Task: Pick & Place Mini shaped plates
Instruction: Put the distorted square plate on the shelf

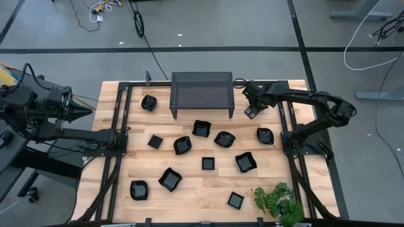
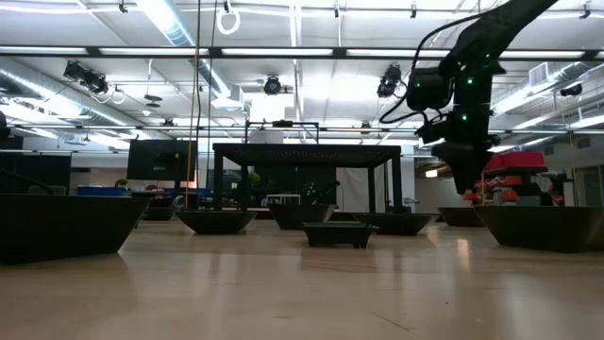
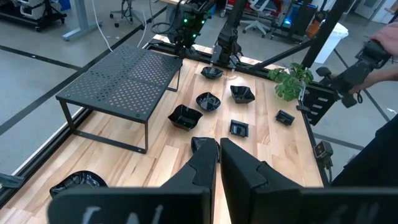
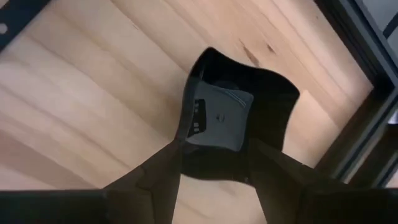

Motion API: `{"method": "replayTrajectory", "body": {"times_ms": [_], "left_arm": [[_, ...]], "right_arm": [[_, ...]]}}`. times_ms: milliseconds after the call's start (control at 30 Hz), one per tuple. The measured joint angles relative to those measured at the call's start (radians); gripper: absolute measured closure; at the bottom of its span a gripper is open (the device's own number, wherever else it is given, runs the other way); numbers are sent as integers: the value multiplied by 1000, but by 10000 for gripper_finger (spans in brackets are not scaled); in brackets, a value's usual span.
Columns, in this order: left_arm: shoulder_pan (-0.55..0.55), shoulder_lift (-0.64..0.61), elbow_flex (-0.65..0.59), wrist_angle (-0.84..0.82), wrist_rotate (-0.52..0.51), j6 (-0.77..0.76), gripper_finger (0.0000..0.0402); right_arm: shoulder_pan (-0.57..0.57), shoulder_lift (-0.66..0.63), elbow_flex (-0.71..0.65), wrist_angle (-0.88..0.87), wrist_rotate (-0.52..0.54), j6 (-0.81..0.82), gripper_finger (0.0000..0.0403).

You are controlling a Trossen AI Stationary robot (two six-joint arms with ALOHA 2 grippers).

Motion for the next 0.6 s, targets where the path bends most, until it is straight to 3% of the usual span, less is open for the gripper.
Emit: {"method": "replayTrajectory", "body": {"times_ms": [367,600], "left_arm": [[0,0,0,0,0,0,376],[0,0,0,0,0,0,376]], "right_arm": [[0,48,0,50,-1,2,213],[0,10,0,33,-1,178,213]]}}
